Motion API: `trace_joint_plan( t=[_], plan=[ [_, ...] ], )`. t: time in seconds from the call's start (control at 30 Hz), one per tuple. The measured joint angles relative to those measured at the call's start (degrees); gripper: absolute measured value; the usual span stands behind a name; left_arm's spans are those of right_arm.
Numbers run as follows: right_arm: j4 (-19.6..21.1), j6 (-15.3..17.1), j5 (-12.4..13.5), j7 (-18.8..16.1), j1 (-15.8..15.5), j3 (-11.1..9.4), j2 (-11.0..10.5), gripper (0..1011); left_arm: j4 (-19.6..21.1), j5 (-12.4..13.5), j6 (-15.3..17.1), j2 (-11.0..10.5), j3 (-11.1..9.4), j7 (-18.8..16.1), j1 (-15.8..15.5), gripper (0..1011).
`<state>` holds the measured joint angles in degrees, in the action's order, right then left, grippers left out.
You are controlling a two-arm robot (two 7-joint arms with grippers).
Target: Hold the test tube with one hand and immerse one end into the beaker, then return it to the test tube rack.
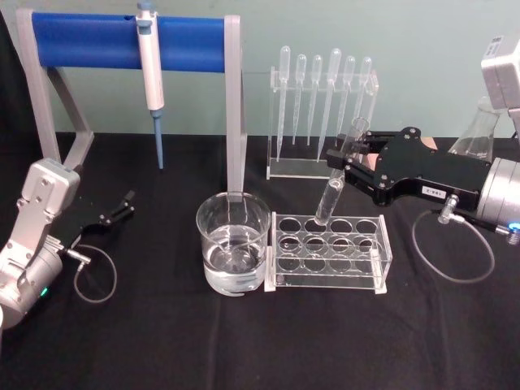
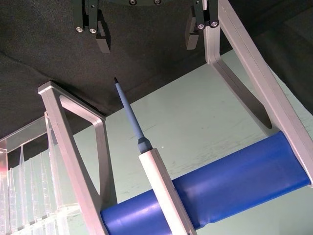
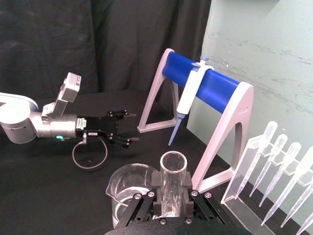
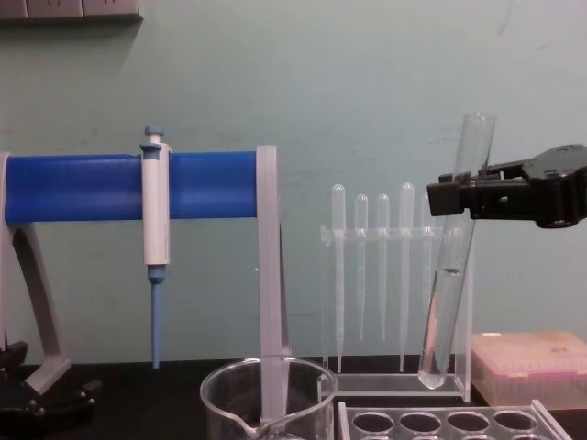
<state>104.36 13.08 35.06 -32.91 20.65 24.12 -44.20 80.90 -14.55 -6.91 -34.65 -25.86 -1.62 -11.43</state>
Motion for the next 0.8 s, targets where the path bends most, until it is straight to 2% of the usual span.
trace_joint_plan(
  t=[0.8],
  plan=[
    [0.0,0.0,0.0,0.0,0.0,0.0,0.0,236,0.0,0.0,0.0,0.0,0.0,0.0,0.0,1000]
  ],
)
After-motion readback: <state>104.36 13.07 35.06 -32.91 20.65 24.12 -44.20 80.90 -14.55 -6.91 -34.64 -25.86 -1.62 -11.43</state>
